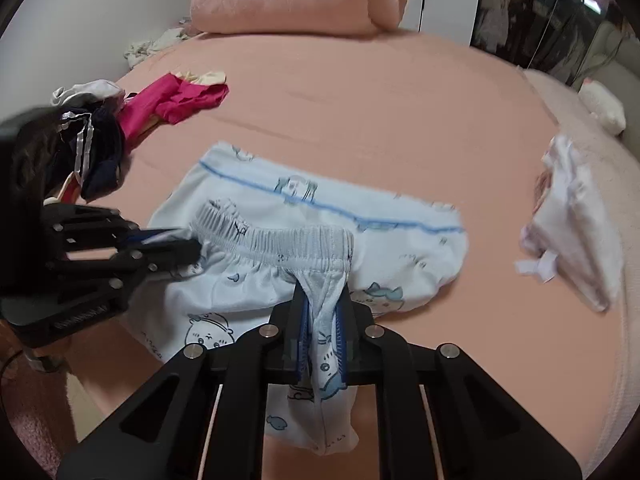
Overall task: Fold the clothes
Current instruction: 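Fold the held edge over toward the waistband with both grippers and release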
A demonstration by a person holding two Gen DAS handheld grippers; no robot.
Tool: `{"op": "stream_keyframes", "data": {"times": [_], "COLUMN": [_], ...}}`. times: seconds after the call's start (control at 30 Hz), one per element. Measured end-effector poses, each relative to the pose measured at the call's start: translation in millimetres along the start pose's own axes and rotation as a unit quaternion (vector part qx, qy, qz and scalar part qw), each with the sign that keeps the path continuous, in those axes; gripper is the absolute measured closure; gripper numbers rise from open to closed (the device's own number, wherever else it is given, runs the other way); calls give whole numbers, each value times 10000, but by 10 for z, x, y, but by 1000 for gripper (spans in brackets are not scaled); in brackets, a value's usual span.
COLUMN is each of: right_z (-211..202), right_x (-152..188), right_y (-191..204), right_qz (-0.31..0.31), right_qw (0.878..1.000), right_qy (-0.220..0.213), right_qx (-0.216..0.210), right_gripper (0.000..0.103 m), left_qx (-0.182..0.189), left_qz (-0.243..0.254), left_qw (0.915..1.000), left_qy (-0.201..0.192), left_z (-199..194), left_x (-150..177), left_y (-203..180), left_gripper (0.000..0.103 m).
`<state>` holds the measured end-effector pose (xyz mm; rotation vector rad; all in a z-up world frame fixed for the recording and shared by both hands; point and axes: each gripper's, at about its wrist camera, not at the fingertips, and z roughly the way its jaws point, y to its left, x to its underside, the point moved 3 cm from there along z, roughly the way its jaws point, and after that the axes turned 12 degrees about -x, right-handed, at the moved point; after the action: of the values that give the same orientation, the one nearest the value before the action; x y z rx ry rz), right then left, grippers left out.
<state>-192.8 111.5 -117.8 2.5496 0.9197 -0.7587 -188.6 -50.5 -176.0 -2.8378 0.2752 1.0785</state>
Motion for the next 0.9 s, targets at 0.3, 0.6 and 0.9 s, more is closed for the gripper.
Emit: {"op": "stream_keyframes", "data": {"times": [0.3, 0.6, 0.9], "right_z": [29, 745, -120], "right_x": [-605, -470, 264], "right_y": [-218, -690, -795], "right_qz": [54, 1210, 2112], "right_qw": [9994, 9899, 9753], "right_qy": [-306, 368, -237], "right_qx": [-146, -647, -606], "right_gripper": [93, 69, 37], "left_qx": [-76, -286, -313], "left_qz": [-341, -417, -1927], "left_qw": [9993, 9955, 9767], "left_qy": [141, 798, 893], "left_z": [306, 735, -47], "left_x": [-411, -282, 457], "left_y": [325, 507, 993], "left_gripper": [95, 76, 51]}}
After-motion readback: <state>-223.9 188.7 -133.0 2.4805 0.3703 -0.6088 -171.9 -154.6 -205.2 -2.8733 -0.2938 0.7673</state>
